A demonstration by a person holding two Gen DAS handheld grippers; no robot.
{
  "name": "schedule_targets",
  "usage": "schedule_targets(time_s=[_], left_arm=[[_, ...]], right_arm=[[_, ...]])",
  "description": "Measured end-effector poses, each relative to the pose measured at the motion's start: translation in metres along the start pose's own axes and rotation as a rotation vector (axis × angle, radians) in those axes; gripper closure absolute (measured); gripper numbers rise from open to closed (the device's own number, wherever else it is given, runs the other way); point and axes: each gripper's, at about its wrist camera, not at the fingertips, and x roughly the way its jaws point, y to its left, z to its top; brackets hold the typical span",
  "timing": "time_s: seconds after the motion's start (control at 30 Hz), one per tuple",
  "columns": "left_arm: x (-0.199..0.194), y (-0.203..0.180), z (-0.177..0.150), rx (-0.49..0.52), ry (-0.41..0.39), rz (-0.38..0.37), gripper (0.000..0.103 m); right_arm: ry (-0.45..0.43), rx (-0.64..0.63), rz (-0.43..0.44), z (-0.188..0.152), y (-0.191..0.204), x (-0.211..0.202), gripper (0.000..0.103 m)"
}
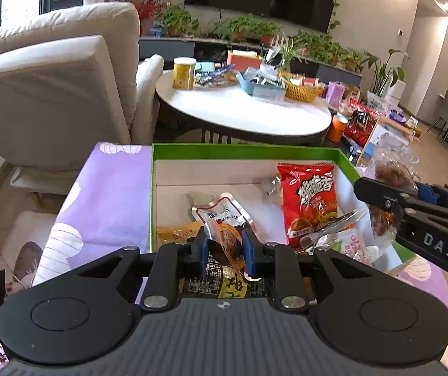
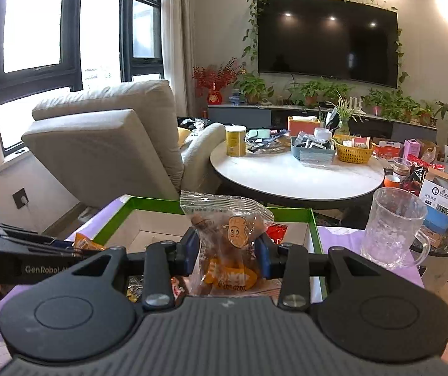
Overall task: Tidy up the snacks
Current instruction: 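Lower both held snacks into the green box and open both tools, then grasp the red candy packet with the left tool while the right tool grasps a dark snack bag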
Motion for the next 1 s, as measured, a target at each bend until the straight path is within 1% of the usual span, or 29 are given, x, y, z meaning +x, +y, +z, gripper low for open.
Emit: schedule_targets(time_s=[0.03,0.07,0.1,0.13,0.17,0.2,0.27,0.3,0.47,0.53,0.67,0.8,0.9,1.0], left_arm=[[0.004,-0.001,0.0,0.006,0.011,0.002,0.08],[0.007,-0.002,0.0,0.015,0.028,0.004,0.072],[0.01,-0.002,0.0,0.021,0.042,0.008,0.066],[0.011,-0.001,-0.001,0.023,0.047,0.013,0.057],[0.011,-0.001,-0.001,0.024,0.041,0.016,0.055],[0.01,0.0,-0.002,0.024,0.034,0.02,0.055],[0.009,0.004,-0.001,0.015,0.035,0.027,0.054],[0.008,0.007,-0.001,0.002,0.035,0.028,0.054],[-0.01,0.023,0.002,-0.049,0.001,0.032,0.053],[-0.02,0.029,0.002,-0.061,-0.019,0.046,0.053],[-0.035,0.038,-0.003,-0.083,-0.033,0.075,0.051],[-0.043,0.042,-0.019,-0.087,-0.014,0.084,0.05],[-0.044,0.041,-0.034,-0.069,0.023,0.095,0.05],[-0.044,0.041,-0.047,-0.067,0.057,0.091,0.05]], right_arm=[[0.008,0.004,-0.006,-0.001,-0.001,0.005,0.049],[0.017,0.008,-0.012,-0.002,-0.001,0.009,0.046],[0.027,0.01,-0.017,-0.003,-0.002,0.012,0.043],[0.034,0.012,-0.022,-0.003,-0.001,0.014,0.038],[0.036,0.013,-0.028,-0.005,-0.001,0.015,0.029],[0.026,0.009,-0.037,-0.006,0.0,0.014,0.021],[-0.008,-0.008,-0.062,-0.008,0.002,0.008,0.013],[-0.021,-0.019,-0.072,-0.008,0.003,0.005,0.011],[-0.038,-0.028,-0.089,-0.007,-0.002,-0.005,0.011],[-0.039,-0.022,-0.095,-0.008,-0.006,-0.011,0.011],[-0.027,-0.019,-0.12,-0.014,-0.014,-0.02,0.01],[-0.003,-0.014,-0.145,-0.027,-0.021,-0.03,0.01],[0.039,-0.019,-0.161,-0.043,-0.024,-0.034,0.01],[0.094,-0.007,-0.165,-0.06,-0.026,-0.035,0.01]])
